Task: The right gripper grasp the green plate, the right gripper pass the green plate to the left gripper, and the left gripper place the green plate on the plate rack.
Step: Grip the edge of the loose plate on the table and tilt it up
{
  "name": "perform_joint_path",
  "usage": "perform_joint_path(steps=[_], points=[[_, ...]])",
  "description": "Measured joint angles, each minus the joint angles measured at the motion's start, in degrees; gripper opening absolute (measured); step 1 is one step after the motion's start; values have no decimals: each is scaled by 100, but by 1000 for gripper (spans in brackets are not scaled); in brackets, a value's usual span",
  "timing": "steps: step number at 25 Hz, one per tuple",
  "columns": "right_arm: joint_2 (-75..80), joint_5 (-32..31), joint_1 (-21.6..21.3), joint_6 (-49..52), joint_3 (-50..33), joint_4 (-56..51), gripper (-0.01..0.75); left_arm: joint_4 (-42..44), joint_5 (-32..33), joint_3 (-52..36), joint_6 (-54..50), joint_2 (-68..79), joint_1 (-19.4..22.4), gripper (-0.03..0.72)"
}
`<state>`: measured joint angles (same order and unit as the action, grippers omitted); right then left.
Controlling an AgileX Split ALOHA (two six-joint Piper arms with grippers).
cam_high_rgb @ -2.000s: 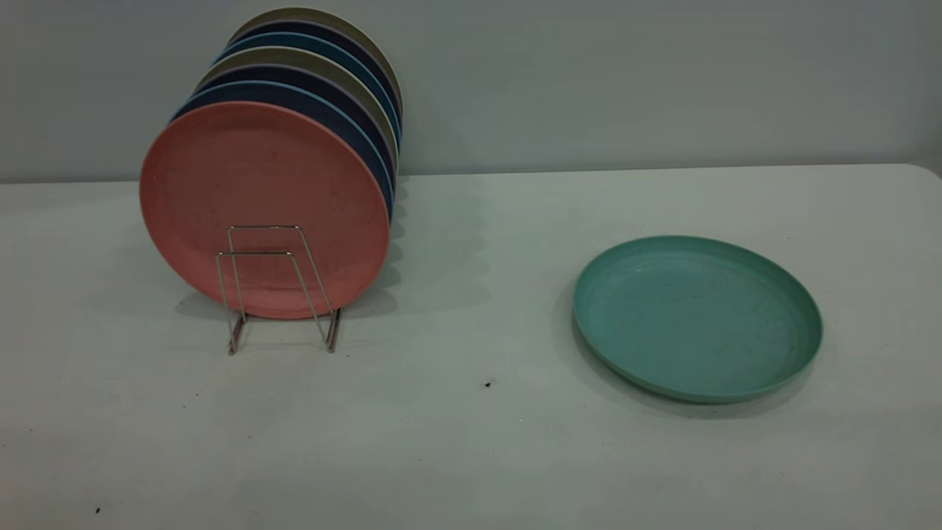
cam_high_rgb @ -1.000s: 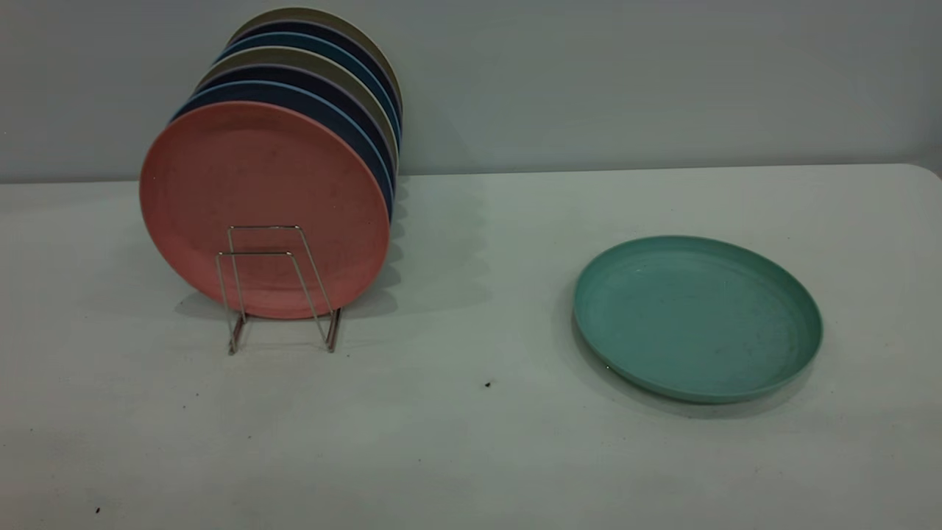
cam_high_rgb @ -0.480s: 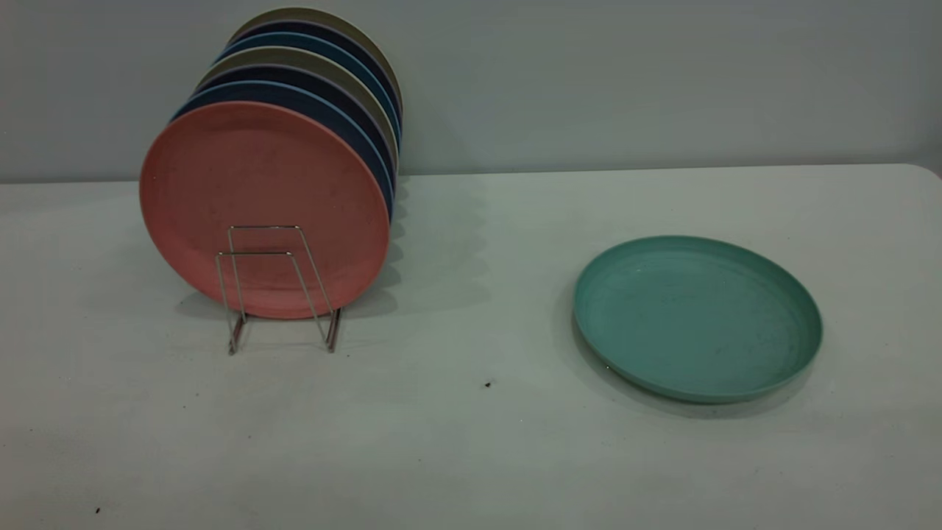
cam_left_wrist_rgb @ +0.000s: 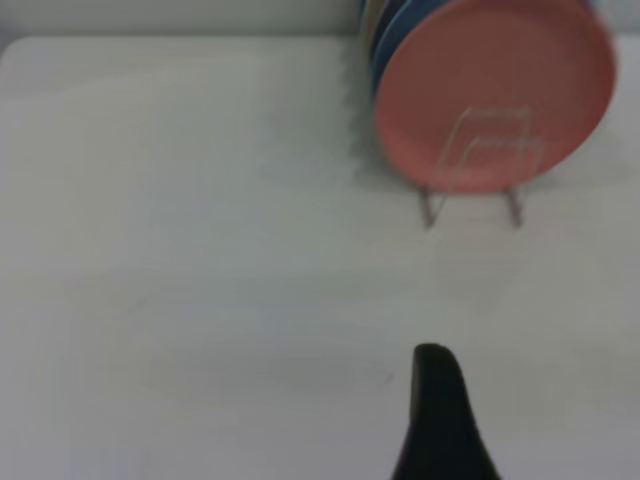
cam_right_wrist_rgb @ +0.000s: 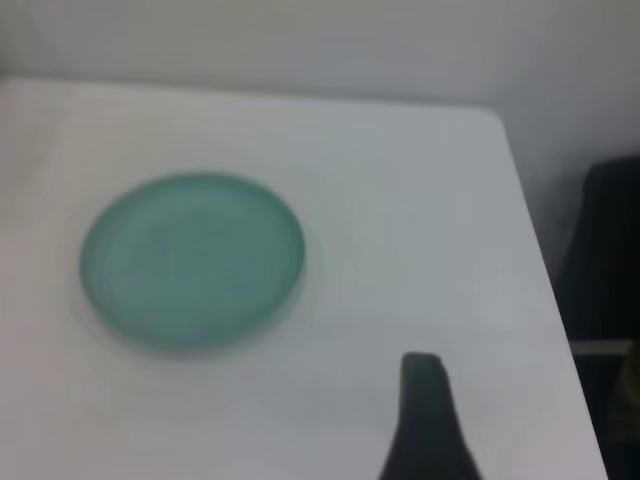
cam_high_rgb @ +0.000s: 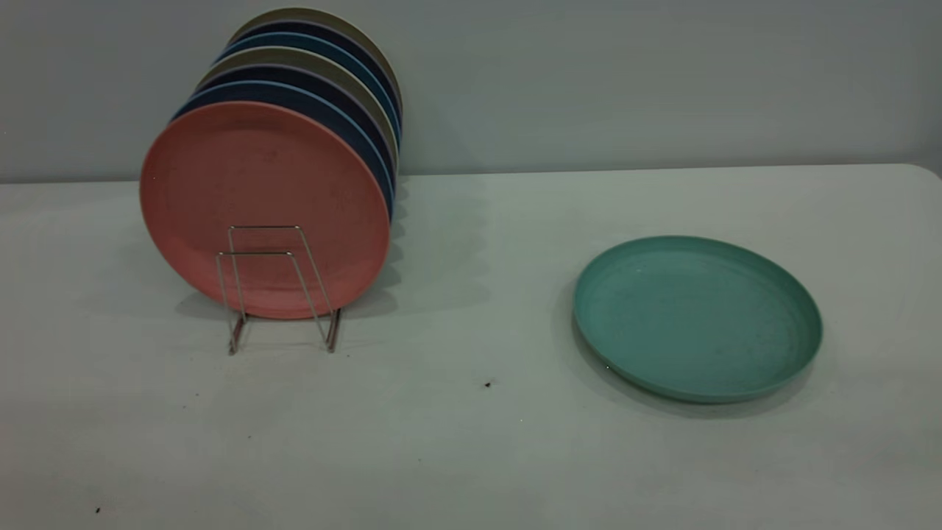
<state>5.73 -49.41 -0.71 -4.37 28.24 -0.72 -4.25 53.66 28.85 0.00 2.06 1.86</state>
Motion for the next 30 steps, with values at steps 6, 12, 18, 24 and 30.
perform_joint_path(steps=[6,12,18,24,30], points=[[2005,1112,0,-462,0,-1260,537,-693,-1200,1,180,1491,0,519],[4412,1913,0,-2433,34,-3753,536,-1765,-2126,1,884,3032,0,519],[7089,2143,-230,-4685,657,-6042,536,-2057,-2457,1,1750,3622,0,519],[9520,1550,-948,-6034,1708,-7301,534,-2104,-2448,1,1970,3644,0,519],[11155,1405,-1272,-6269,2621,-7413,534,-2136,-2448,1,1959,3644,0,519]])
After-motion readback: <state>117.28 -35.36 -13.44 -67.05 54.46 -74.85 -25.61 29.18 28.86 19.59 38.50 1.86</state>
